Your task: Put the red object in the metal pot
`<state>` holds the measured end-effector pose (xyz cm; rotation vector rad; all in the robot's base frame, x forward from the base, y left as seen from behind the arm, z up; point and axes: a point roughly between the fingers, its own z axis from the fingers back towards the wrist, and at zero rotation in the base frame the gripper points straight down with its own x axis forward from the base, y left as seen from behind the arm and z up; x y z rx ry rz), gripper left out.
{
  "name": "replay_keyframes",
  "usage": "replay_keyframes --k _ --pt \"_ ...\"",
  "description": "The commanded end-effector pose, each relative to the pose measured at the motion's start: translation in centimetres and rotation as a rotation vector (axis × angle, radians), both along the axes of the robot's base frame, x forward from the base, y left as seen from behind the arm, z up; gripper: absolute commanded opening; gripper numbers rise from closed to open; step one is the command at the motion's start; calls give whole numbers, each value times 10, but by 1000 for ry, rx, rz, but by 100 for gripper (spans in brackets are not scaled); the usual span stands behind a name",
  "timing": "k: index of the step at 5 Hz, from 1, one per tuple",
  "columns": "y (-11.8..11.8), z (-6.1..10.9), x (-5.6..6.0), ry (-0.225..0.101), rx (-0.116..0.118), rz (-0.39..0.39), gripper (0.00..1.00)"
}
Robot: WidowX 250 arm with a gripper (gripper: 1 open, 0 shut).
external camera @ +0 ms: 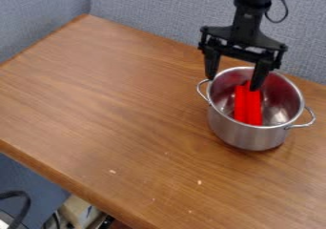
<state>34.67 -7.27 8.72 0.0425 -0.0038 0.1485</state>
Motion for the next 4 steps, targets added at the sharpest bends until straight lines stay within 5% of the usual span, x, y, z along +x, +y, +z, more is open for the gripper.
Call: replay_keyframes --k 1,4 --pt "7 6 10 -28 -7 69 100" --pt "14 -4 23 -14 -16 143 100"
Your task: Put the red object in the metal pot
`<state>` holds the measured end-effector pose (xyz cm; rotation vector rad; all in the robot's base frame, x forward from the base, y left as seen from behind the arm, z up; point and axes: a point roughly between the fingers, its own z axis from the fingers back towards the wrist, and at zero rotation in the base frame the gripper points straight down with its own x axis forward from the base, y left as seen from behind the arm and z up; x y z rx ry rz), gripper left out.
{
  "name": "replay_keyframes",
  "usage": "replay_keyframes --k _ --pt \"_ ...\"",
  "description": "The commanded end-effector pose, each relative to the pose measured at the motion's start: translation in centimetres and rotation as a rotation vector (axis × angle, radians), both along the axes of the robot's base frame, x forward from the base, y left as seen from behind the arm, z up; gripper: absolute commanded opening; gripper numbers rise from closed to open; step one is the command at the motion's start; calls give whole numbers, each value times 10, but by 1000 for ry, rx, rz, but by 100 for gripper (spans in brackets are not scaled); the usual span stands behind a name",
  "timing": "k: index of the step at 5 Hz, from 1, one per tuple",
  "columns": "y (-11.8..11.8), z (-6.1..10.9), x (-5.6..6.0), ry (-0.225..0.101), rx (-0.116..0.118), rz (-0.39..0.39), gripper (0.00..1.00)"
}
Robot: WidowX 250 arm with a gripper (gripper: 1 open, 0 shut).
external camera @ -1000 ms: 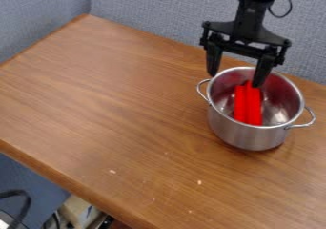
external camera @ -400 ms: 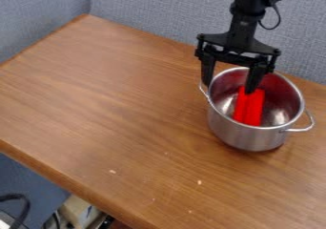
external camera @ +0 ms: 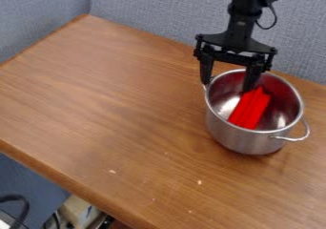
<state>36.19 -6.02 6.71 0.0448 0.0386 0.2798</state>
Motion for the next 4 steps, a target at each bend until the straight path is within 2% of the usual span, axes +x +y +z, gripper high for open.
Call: replay_keyframes --k 1,2,3,4 --pt "4 11 11 -53 -13 32 100" --pt "5 5 13 -51 -14 51 100" --pt "2 1 14 -53 -10 18 100" --pt "13 1 19 -53 -5 8 100"
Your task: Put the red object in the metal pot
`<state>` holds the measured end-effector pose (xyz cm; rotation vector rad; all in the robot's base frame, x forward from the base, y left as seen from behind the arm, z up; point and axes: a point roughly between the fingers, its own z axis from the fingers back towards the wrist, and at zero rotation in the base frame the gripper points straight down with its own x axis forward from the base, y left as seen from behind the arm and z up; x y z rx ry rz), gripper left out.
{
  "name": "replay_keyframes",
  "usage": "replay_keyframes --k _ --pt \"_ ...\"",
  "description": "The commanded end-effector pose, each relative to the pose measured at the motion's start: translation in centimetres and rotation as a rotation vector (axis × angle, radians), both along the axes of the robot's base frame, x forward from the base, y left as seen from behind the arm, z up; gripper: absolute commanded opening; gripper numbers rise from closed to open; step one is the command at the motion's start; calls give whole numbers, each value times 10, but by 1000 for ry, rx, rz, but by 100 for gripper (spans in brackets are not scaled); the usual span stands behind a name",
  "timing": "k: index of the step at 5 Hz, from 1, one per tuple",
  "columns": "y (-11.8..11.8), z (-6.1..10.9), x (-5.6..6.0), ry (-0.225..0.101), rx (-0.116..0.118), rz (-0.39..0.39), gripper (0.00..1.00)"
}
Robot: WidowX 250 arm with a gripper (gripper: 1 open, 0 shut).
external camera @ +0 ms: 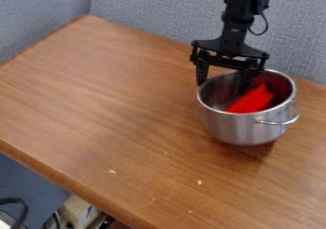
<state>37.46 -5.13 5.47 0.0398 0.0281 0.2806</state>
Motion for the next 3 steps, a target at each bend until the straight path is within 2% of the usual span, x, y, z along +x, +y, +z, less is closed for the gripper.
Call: replay_keyframes --k 1,2,3 --pt "14 11 12 -45 4 -8 100" --pt "13 1 9 -42 13 -14 0" --pt "15 -8 6 -39 18 -8 100"
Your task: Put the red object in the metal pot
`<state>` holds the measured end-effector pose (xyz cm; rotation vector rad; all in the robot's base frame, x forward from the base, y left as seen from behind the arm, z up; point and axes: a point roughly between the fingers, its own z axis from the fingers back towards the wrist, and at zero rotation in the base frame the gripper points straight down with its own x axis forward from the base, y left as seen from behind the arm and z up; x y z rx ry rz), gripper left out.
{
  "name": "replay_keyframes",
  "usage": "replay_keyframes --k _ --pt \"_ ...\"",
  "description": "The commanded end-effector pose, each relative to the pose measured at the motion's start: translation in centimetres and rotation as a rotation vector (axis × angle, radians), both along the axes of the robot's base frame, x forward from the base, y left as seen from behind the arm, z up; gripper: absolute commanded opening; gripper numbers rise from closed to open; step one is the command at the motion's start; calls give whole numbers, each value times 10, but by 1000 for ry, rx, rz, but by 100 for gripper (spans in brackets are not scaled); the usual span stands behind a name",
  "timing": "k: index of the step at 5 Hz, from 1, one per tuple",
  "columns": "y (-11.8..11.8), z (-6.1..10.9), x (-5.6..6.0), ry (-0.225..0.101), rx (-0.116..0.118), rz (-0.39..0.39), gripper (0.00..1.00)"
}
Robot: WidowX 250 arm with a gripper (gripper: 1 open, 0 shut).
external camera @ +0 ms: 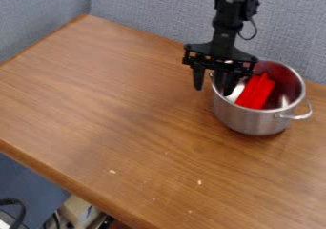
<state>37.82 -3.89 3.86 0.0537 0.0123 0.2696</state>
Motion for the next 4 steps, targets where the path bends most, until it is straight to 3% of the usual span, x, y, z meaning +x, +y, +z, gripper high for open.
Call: replay_keyframes --k 1,4 --pt "-1 14 7 -21 7 -5 0" --pt "-16 13 10 -18 14 -45 0"
